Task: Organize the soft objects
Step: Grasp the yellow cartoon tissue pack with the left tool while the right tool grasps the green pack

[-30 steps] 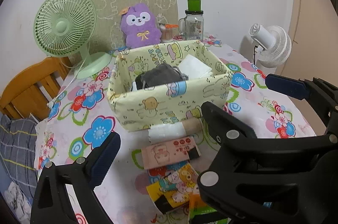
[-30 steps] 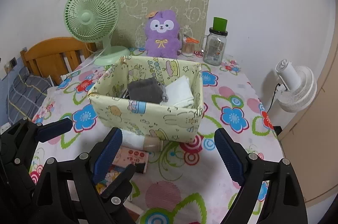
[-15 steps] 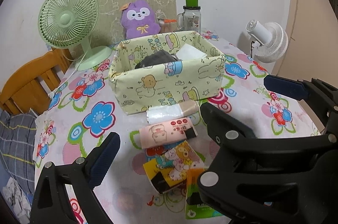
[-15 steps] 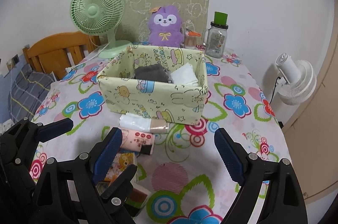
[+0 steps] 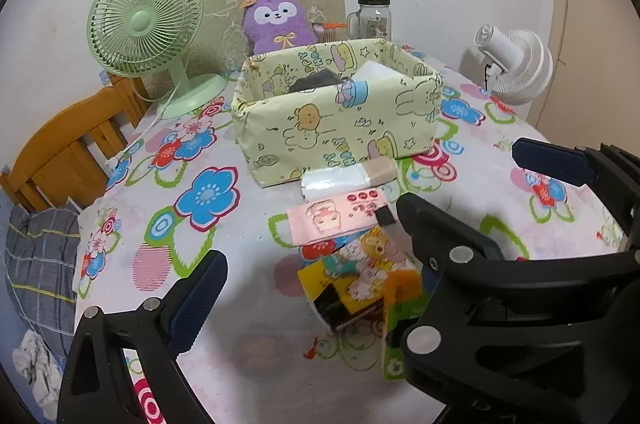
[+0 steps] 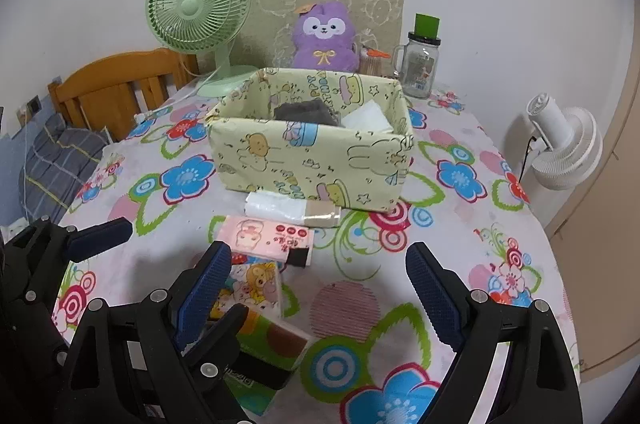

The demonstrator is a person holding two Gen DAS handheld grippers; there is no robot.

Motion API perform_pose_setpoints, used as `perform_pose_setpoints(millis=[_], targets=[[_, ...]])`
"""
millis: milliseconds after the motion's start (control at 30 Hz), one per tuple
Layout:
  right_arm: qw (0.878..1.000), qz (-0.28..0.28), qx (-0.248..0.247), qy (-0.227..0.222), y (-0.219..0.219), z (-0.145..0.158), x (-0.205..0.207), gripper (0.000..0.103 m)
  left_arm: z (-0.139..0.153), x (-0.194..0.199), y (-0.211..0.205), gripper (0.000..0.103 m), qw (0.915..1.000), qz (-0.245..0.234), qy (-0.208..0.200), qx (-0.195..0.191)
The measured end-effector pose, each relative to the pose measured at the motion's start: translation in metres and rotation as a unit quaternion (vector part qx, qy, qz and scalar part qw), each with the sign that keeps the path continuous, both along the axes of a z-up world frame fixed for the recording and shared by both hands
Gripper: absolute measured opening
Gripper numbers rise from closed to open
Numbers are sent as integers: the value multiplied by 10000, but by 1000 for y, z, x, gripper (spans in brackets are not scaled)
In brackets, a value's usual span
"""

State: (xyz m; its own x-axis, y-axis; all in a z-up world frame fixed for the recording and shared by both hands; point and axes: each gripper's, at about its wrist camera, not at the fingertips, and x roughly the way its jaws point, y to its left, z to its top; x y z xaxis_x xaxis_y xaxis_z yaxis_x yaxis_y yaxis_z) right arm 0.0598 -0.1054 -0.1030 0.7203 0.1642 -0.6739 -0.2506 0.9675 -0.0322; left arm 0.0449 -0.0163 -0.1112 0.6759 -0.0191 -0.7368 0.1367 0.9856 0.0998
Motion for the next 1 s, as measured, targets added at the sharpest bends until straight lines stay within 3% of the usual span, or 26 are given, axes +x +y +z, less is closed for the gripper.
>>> perform_pose_setpoints(millis=[500,1000], targets=[[9995,30,-37,319,16,-27,-16,91,-29,-16,25,99,9994,198,268,-65],[9965,-294,10,778,9,-59,-16,91,-59,-17,18,99,9978,202,574,-265]])
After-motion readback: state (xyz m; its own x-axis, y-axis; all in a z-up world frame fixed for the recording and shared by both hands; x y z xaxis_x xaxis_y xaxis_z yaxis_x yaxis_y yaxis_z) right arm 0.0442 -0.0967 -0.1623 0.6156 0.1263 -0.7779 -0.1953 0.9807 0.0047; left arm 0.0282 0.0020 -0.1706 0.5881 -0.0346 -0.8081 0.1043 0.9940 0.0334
